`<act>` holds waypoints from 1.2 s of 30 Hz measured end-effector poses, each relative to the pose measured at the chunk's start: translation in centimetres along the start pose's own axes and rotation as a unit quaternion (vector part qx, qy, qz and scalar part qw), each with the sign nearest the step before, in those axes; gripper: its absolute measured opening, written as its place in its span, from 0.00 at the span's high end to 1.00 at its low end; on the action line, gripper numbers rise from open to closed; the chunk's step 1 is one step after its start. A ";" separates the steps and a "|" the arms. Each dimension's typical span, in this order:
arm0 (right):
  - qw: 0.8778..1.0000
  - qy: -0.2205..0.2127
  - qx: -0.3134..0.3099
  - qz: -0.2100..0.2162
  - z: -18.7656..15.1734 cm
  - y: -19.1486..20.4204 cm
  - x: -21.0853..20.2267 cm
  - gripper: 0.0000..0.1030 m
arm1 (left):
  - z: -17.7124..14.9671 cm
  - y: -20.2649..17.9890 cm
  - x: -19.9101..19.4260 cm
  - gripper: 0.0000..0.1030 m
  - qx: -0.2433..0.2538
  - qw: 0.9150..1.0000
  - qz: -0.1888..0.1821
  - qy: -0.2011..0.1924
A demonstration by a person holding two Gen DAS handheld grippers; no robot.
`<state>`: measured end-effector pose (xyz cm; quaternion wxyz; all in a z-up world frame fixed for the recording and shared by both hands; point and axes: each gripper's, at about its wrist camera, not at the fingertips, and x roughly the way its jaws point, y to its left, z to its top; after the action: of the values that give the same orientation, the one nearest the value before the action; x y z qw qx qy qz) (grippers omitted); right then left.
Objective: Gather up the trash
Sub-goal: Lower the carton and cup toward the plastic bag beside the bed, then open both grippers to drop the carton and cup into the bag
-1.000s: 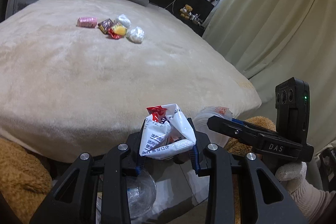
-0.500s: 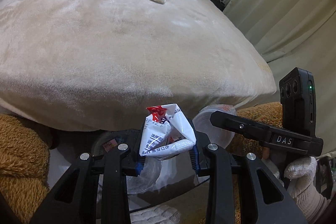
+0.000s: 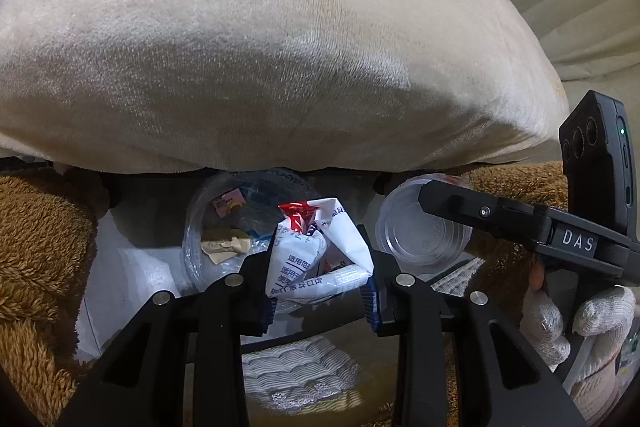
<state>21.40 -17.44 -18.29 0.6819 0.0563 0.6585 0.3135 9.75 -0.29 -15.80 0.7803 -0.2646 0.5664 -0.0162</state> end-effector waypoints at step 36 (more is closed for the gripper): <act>1.000 0.005 0.019 0.003 0.6 -0.7 0.3 0.20 | -0.3 -0.5 0.6 0.45 0.017 0.999 0.039 0.017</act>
<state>22.22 -17.65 -18.79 0.6766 0.0694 0.6675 0.3031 9.83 -0.99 -16.14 0.7747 -0.2292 0.5893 -0.0001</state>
